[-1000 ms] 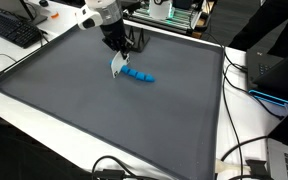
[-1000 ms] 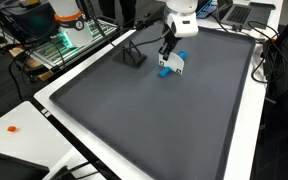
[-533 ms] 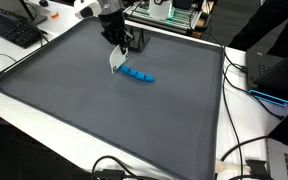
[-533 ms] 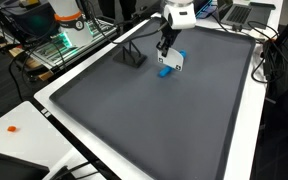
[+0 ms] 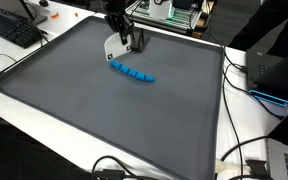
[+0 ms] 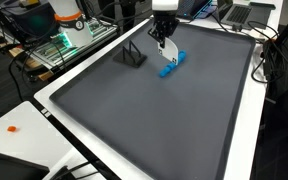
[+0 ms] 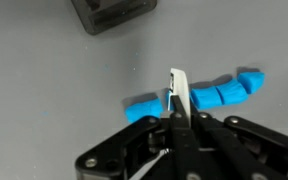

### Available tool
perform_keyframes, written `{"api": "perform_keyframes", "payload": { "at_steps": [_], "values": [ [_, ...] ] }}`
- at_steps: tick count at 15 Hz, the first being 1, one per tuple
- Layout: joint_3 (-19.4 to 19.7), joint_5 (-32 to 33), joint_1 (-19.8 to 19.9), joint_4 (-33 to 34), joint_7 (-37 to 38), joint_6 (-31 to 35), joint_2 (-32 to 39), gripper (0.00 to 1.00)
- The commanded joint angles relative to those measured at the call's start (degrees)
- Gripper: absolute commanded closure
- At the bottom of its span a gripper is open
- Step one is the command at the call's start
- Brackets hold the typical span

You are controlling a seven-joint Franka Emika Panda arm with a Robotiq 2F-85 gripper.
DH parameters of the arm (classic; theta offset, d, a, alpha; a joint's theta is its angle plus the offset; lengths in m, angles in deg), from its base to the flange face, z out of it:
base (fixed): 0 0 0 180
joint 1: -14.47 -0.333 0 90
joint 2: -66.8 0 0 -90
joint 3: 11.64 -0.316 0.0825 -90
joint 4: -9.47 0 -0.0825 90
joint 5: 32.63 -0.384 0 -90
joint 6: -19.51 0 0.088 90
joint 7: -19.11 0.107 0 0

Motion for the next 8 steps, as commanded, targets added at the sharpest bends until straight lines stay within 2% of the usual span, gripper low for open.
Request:
{"api": "perform_keyframes", "payload": {
  "at_steps": [1,8],
  "values": [
    [0.6,-2.0,-0.6,-6.8,10.0,1.8,-5.4,0.99],
    [0.2,-5.9,-0.6,-12.8,27.6,4.1,-9.1,0.99]
  ]
}}
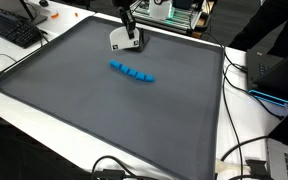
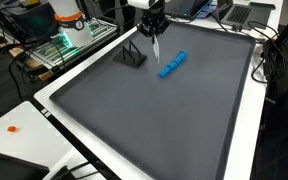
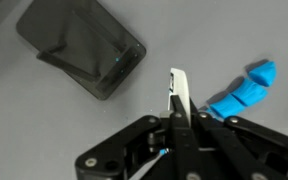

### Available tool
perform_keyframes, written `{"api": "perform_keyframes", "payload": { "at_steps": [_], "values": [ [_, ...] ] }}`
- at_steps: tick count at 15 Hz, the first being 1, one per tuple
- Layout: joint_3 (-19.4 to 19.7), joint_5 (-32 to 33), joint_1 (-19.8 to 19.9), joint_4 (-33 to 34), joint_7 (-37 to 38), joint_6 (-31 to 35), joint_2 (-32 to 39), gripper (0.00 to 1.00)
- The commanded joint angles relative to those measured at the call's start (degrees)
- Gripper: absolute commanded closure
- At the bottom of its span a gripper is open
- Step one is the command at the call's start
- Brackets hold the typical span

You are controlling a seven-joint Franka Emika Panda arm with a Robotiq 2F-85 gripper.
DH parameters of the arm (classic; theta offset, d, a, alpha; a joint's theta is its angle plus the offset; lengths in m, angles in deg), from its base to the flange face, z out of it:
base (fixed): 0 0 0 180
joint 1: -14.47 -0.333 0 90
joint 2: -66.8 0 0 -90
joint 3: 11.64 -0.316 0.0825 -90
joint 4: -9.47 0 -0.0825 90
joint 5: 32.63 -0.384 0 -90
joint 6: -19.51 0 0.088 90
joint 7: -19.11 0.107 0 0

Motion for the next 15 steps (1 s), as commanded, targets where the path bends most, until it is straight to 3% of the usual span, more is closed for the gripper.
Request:
{"api": "perform_keyframes", "payload": {
  "at_steps": [1,7,15],
  "values": [
    [0.1,-2.5,-0.2,-5.2,7.7,3.3,-3.3,0.99],
    [-0.3,-3.2,-0.1,-9.5,17.5,7.3,-4.5,0.99],
    [-0.2,-7.7,0.2,-13.0,23.1,10.3,-5.8,0.99]
  ]
}}
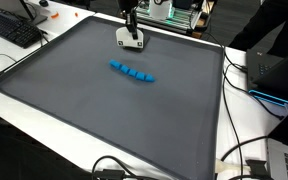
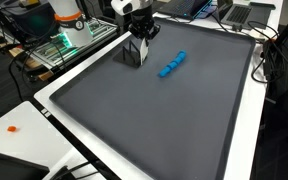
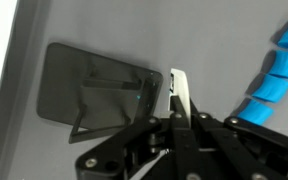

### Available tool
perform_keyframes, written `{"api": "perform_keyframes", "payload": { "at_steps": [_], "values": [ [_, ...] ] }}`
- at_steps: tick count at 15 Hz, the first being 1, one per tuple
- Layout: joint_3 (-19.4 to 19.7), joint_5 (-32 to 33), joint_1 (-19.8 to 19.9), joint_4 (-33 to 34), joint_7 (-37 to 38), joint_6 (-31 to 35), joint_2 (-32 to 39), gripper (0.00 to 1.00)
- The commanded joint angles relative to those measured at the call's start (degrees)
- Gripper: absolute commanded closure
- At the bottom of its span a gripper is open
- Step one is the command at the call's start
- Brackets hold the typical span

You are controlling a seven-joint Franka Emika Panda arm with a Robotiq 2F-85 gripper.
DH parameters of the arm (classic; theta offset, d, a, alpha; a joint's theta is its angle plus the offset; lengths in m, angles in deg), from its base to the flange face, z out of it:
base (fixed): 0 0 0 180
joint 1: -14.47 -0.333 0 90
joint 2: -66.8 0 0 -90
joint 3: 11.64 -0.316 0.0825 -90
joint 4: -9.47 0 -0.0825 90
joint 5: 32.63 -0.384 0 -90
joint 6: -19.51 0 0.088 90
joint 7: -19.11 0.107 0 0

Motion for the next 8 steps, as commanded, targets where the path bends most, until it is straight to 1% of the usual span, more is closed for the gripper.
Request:
{"api": "perform_keyframes", "payload": {
  "at_steps": [1,3,8],
  "values": [
    [-0.1,-2.3,0.3,-3.2,2.8,2.2,-2.5,0.99],
    [0.0,-1.8,0.5,-3.9,4.8,2.4,-2.7,0.99],
    [-0.1,-3.6,0.5,-5.3,5.9,4.3,-2.5,0.99]
  ]
}}
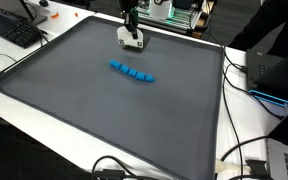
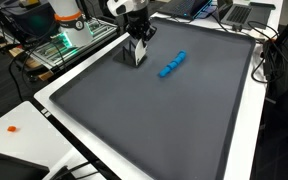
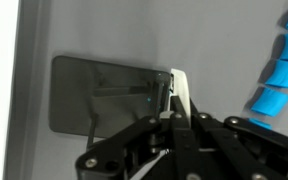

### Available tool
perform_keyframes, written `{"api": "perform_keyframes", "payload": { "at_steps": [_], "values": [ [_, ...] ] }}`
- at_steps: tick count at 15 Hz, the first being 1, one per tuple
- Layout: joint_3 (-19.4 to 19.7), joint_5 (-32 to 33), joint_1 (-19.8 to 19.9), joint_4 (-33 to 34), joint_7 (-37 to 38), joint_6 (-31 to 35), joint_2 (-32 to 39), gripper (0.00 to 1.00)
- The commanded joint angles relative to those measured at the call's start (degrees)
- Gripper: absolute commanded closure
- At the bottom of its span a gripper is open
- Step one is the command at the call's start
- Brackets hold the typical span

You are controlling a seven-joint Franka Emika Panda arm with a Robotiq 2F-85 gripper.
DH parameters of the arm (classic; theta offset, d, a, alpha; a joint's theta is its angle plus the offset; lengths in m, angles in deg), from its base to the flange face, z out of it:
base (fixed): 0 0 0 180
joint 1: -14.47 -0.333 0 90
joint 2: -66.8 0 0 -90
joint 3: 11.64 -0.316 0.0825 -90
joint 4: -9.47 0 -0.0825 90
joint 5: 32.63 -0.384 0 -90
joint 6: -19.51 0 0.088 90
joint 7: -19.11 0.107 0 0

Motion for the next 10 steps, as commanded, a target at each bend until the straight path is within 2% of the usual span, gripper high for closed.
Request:
{"api": "perform_keyframes", "payload": {
  "at_steps": [1,10],
  "values": [
    [-0.2,-2.6,0.1,-2.6,0.9,2.2,-1.3,0.99],
    [-0.3,-5.1,0.0,-3.5,0.9,5.8,0.5,0.99]
  ]
}}
